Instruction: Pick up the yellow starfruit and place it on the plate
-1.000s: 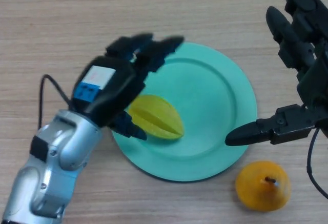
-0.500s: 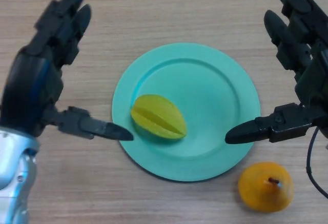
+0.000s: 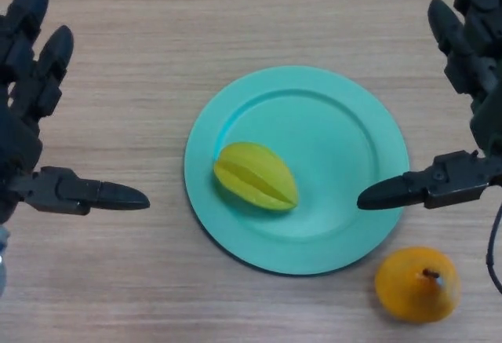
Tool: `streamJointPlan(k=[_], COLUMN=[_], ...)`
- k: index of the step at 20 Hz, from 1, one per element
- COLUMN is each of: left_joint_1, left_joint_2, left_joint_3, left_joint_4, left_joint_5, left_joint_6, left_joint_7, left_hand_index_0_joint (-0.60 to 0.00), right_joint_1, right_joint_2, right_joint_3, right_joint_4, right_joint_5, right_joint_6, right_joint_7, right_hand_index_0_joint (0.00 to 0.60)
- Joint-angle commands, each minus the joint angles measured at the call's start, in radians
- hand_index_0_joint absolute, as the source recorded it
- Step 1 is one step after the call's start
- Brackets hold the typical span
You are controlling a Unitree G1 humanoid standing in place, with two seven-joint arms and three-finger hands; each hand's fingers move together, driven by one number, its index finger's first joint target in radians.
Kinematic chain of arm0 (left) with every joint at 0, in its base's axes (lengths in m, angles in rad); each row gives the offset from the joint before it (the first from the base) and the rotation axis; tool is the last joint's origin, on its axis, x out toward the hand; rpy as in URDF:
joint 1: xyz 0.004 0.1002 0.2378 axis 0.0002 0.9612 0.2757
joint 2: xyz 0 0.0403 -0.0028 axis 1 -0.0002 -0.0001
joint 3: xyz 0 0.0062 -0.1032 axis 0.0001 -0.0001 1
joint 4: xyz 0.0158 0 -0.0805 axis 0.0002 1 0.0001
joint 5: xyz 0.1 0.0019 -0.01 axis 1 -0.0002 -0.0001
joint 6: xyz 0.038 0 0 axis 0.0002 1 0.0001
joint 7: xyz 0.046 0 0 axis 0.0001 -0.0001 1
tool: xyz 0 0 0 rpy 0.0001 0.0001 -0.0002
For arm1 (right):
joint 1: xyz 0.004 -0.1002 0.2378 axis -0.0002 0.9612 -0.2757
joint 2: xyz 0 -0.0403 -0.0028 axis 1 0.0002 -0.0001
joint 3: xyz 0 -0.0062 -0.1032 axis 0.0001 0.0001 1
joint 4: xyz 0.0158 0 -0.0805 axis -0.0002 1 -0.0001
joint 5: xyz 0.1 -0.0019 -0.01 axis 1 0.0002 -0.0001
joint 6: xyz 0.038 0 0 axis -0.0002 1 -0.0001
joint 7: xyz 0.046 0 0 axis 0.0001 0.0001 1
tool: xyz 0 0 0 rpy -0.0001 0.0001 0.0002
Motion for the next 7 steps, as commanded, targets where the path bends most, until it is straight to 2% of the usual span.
streamJointPlan(k=[1, 4, 7], left_joint_1=[-0.034, -0.02, -0.025], left_joint_2=[0.038, 0.031, 0.042], left_joint_3=[0.06, 0.062, 0.077], left_joint_4=[-0.048, -0.057, -0.066], left_joint_5=[0.03, 0.044, 0.045], left_joint_6=[-0.131, -0.131, -0.109], left_joint_7=[0.045, 0.033, 0.024], left_hand_index_0_joint=[0.0, 0.0, 0.0], right_joint_1=[-0.034, -0.028, -0.022], right_joint_2=[-0.025, -0.022, -0.018], right_joint_3=[-0.041, -0.033, -0.021], right_joint_4=[-0.037, -0.026, -0.011], right_joint_5=[-0.003, 0.001, -0.016], right_joint_6=[-0.141, -0.149, -0.176], right_joint_7=[-0.002, 0.009, 0.01], right_hand_index_0_joint=[0.0, 0.0, 0.0])
